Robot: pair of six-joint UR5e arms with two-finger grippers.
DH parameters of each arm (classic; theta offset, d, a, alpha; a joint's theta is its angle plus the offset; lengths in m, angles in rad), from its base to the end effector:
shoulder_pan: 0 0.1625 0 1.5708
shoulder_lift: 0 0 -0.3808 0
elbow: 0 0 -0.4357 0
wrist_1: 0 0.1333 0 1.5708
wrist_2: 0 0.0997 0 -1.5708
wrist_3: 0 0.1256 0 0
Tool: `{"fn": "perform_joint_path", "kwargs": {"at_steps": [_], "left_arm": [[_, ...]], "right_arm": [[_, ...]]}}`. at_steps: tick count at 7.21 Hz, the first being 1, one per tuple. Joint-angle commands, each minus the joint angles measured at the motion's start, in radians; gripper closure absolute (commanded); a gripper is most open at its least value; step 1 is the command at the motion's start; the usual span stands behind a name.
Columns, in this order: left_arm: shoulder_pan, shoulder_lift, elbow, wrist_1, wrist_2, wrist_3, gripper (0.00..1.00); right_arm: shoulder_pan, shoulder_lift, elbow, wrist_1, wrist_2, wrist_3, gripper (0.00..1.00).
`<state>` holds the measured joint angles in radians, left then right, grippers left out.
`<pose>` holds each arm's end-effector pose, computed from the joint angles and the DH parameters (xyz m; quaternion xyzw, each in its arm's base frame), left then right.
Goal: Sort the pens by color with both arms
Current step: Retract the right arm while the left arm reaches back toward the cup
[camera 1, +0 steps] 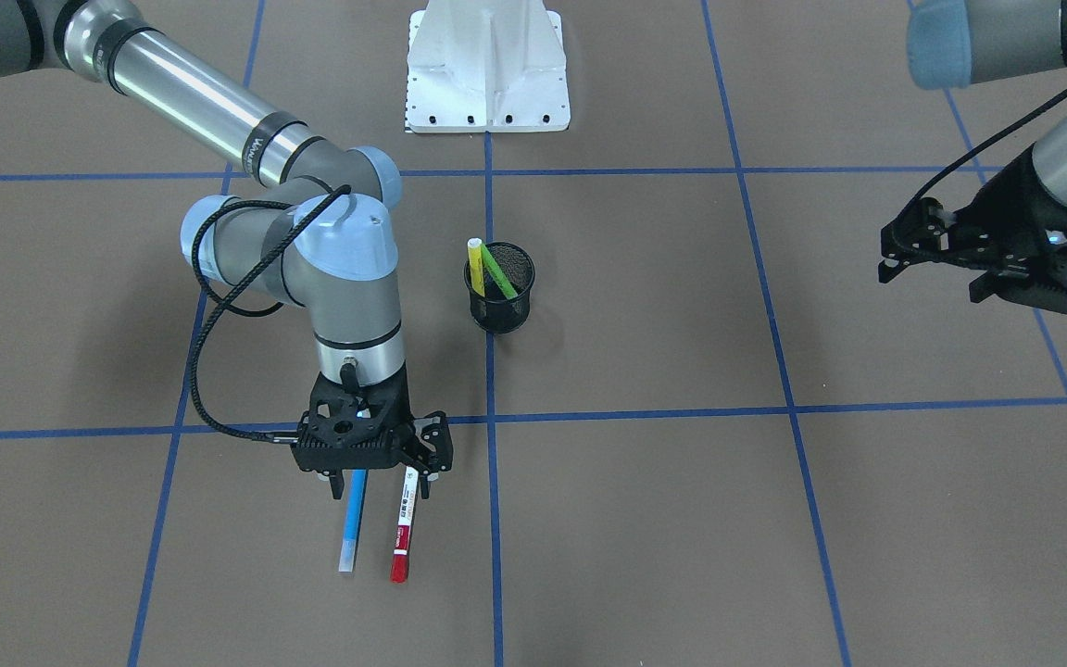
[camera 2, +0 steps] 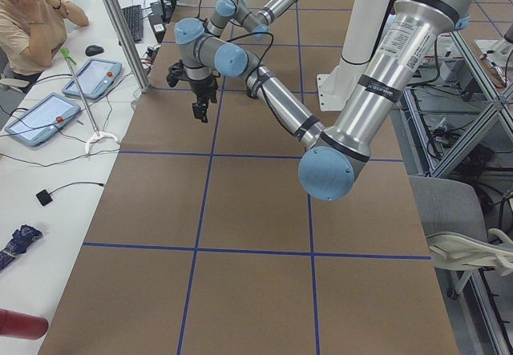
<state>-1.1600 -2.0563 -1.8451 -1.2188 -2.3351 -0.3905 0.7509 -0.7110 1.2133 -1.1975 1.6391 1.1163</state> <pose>0.2055 -0.5879 0.2429 0.0306 0.4095 0.0847 0.9078 -0.5221 -0.6578 0.2049 0.2147 -0.3666 0.1193 0.8974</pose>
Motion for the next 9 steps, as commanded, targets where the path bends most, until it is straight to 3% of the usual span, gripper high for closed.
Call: {"fn": "perform_joint_path", "kwargs": {"at_steps": [1, 4, 7, 9], "left_arm": [[0.077, -0.062, 0.001, 0.015, 0.002, -0.297, 0.01], [0.195, -0.172, 0.000, 0.064, 0.002, -0.651, 0.01], [0.298, -0.277, 0.055, 0.055, -0.001, -1.013, 0.01], [0.353, -0.289, 0.066, 0.030, 0.014, -1.195, 0.01]], "right_arm": [[0.088, 0.040, 0.003, -0.145, 0.193, -0.059, 0.00], [0.235, 0.039, 0.006, -0.301, 0.460, -0.277, 0.00], [0.355, 0.033, 0.012, -0.480, 0.620, -0.477, 0.00], [0.393, 0.027, 0.014, -0.551, 0.627, -0.570, 0.00]]}}
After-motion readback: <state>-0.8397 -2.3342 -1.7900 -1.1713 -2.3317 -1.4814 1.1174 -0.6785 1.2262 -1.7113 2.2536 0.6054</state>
